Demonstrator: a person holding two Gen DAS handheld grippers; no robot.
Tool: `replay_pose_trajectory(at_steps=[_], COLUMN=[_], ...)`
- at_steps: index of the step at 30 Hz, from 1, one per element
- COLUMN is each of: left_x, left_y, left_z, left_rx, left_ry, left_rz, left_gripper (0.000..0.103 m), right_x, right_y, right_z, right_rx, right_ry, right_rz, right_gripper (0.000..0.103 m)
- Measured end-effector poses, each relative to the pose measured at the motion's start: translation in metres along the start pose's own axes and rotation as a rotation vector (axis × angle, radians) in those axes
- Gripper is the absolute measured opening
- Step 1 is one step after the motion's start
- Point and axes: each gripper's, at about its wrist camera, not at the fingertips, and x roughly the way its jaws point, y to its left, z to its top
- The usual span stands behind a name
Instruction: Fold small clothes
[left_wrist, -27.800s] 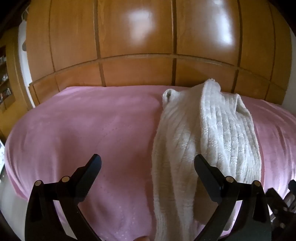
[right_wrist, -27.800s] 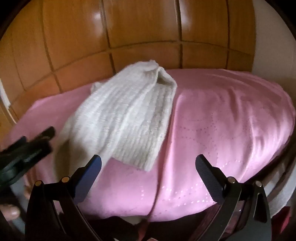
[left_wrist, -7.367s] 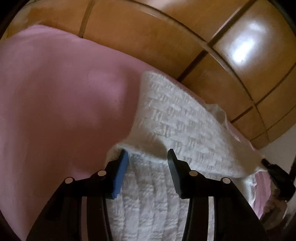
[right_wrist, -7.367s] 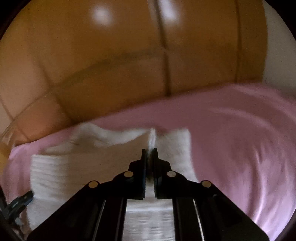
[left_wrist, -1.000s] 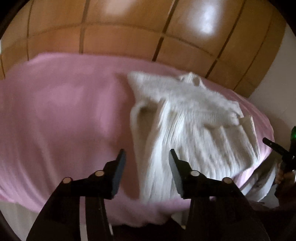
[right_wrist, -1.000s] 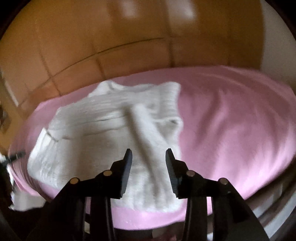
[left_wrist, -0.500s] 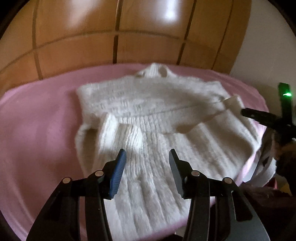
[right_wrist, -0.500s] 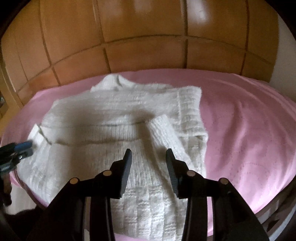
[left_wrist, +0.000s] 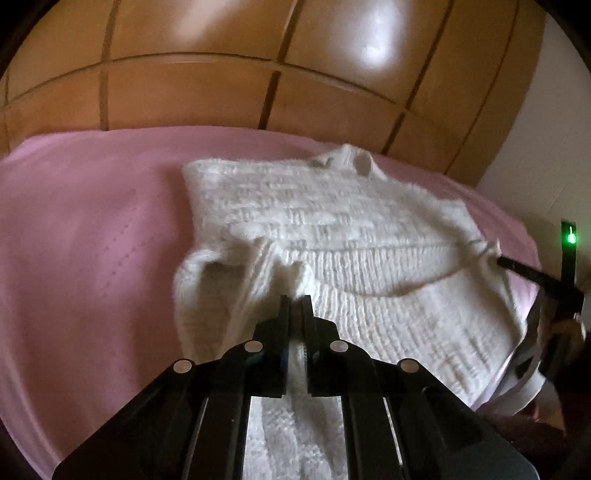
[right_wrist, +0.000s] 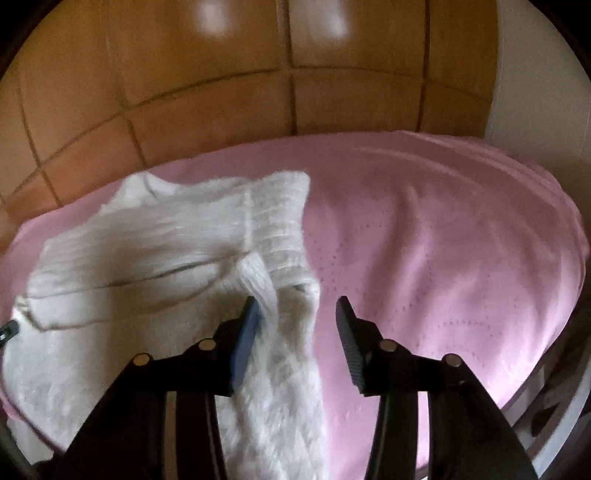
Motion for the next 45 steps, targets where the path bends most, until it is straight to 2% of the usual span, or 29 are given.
replay_pose_trajectory(at_steps=[4, 9, 11, 13, 20, 27, 31, 35, 37, 38, 40, 42, 44, 45], left_x=[0.003, -0.003, -0.01, -0.018, -0.062, -0.098, -0.102, -0.085, -0.07, -0.054, -0.024, 0.019, 0.043, 0.047], left_y=[-0.007, -0.012, -0.012, -0.011, -0.014, -0.024, -0.032, -0.04, -0.043, -0.044, -0.041, -0.031, -0.015, -0.005], left_z=[0.002, 0.002, 0.001, -0.001, 0.003, 0.043, 0.08, 0.123, 0.137, 0.143, 0.149, 0.152, 0.15, 0.147], left_rx=[0.01, 0.007, 0.007, -0.001, -0.035, -0.033, 0.002, 0.036, 0.057, 0.07, 0.067, 0.053, -0.003, -0.044], left_ry=[-0.001, -0.02, -0.037, -0.05, -0.158, -0.318, -0.395, -0.453, -0.463, -0.454, -0.406, -0.301, -0.198, -0.171], left_rz=[-0.001, 0.007, 0.009, 0.014, -0.031, -0.052, -0.039, 0.013, 0.066, 0.11, 0.149, 0.2, 0.208, 0.203], left_gripper=[0.005, 0.005, 0.005, 0.005, 0.005, 0.004, 0.004, 0.004, 0.004, 0.004, 0.004, 0.004, 0.004, 0.004], right_x=[-0.015, 0.026, 0.036, 0.031, -0.031, -0.08, -0.068, -0.037, -0.012, 0.007, 0.04, 0.075, 0.091, 0.094], right_y=[0.025, 0.051, 0.056, 0.057, 0.038, 0.035, 0.037, 0.04, 0.041, 0.04, 0.04, 0.04, 0.042, 0.041], right_z=[-0.006, -0.011, -0.019, -0.018, 0.005, 0.051, 0.081, 0.111, 0.12, 0.123, 0.124, 0.118, 0.111, 0.107], right_rx=[-0.098, -0.175, -0.218, -0.228, -0.185, -0.153, -0.128, -0.083, -0.056, -0.029, -0.022, -0.015, -0.026, -0.029], right_ry=[-0.033, 0.046, 0.049, 0.05, -0.046, -0.215, -0.269, -0.307, -0.284, -0.243, -0.178, -0.089, -0.055, -0.045], right_rz=[0.063, 0.053, 0.025, 0.02, 0.038, 0.079, 0.066, 0.026, 0.003, 0.018, 0.001, -0.002, -0.018, -0.012], right_gripper=[0.043, 0.041, 0.032, 0.006, 0.005, 0.005, 0.005, 0.005, 0.005, 0.005, 0.005, 0.006, 0.006, 0.007])
